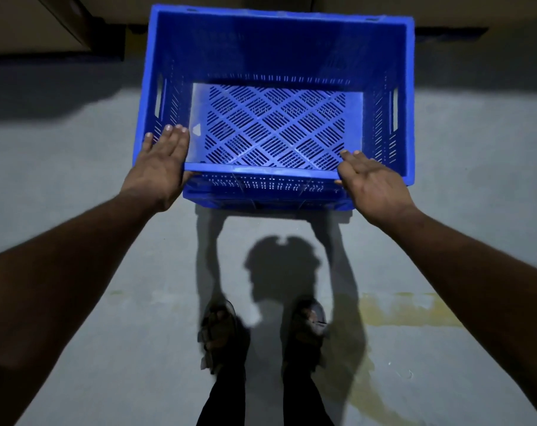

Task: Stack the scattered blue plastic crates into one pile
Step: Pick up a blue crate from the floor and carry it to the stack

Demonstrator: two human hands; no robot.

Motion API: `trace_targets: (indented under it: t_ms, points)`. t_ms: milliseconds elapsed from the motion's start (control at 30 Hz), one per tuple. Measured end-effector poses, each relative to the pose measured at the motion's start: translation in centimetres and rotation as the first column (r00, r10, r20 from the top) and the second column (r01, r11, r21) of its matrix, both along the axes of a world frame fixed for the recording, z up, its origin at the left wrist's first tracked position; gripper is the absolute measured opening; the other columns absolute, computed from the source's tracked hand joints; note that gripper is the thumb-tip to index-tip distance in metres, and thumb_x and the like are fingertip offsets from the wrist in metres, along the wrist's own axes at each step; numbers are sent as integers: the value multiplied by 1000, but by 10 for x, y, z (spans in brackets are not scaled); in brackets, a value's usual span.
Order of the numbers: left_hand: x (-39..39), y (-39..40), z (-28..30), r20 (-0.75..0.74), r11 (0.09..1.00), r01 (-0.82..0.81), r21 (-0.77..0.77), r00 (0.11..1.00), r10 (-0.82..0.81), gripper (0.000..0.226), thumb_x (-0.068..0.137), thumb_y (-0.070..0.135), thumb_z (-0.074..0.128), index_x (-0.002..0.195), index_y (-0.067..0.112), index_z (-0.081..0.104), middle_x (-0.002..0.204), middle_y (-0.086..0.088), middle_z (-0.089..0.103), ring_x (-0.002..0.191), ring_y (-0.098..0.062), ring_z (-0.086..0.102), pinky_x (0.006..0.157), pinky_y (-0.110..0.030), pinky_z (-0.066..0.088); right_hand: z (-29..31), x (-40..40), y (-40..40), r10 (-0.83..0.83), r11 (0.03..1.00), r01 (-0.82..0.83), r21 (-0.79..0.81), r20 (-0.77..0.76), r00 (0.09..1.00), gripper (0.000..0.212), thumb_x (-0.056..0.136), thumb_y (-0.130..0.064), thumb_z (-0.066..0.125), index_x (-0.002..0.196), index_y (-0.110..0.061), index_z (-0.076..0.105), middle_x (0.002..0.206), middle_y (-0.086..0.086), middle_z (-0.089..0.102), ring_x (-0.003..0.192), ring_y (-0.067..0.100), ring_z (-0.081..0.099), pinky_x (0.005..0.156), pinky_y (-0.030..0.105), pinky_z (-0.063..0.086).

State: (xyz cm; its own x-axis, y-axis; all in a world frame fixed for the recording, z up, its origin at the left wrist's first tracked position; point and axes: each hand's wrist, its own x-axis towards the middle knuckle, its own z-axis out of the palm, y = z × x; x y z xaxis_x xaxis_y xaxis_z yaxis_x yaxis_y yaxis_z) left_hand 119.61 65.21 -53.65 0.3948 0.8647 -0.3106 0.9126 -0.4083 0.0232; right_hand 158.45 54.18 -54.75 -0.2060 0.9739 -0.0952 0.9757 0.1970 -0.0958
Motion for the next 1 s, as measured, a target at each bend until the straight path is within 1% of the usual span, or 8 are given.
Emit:
trace_targets:
  t_ms: [167, 300, 400, 533, 667, 767, 900, 1000]
  points:
    - [12, -10, -5, 4, 996, -58, 69, 998, 58, 71, 103, 37, 39, 158, 6, 6, 165, -14, 13, 154, -28, 5, 124, -45, -4, -5, 17, 26, 35, 996, -38, 79, 46, 998, 30, 102, -20, 45, 117, 3, 57, 141, 28, 52, 129, 48, 49, 109, 57, 36]
    - [23, 3, -3, 8, 996, -67, 59, 998, 66, 69, 103, 33, 38, 158, 5, 5, 166, -15, 11, 154, -29, 4, 124, -44, -3, 1, 20, 47, -13, 1000, 12, 14, 64, 998, 31, 103, -17, 47, 126, 1, 56, 145, 26, 48, 136, 45, 43, 117, 54, 26]
    - [20, 9, -2, -12, 998, -49, 40, 999, 50, 69, 104, 33, 38, 158, 5, 5, 166, -15, 11, 154, -28, 4, 124, -44, -2, 2, 15, 32, -25, 999, 24, 26, 49, 999, 22, 100, -15, 51, 111, 2, 59, 138, 26, 55, 121, 46, 55, 108, 53, 36]
    - [18, -13, -5, 1, 999, -40, -3, 999, 40, 70, 103, 32, 40, 158, 6, 5, 165, -15, 12, 154, -29, 5, 124, -45, 0, 3, 11, 6, -35, 999, 33, 20, 90, 995, 12, 92, -6, 57, 104, -1, 58, 117, 23, 65, 86, 42, 61, 83, 49, 49]
    - [20, -23, -8, -9, 999, -41, 18, 999, 41, 70, 100, 26, 39, 158, 5, 5, 165, -15, 13, 154, -29, 6, 125, -45, 0, 8, 18, 12, -23, 1000, 25, -11, 106, 994, 15, 96, -14, 55, 107, -4, 54, 101, 18, 65, 78, 41, 58, 70, 47, 52]
    - [20, -2, -5, -5, 999, 6, 49, 1000, -6, 69, 99, 24, 38, 158, 4, 8, 165, -16, 13, 153, -29, 6, 124, -45, 0, 9, 12, 12, -50, 997, 46, 68, 57, 997, 15, 96, -14, 50, 104, -2, 55, 96, 20, 64, 76, 40, 57, 73, 47, 48]
    - [12, 20, 2, -10, 997, 34, 63, 999, -34, 67, 97, 22, 32, 156, 1, 12, 163, -19, 18, 152, -33, 11, 124, -47, 1, 7, -7, 5, -123, 985, 126, 117, -30, 992, 45, 94, -24, 23, 104, 3, 58, 87, 23, 62, 71, 38, 53, 71, 45, 41]
    - [8, 12, 1, -18, 999, -2, 54, 1000, 3, 66, 97, 21, 34, 157, 2, 12, 164, -18, 18, 153, -32, 11, 124, -46, 2, 7, -8, 12, -69, 992, 70, 102, -10, 998, 40, 90, -17, 21, 98, 1, 56, 88, 22, 61, 73, 39, 53, 76, 48, 43]
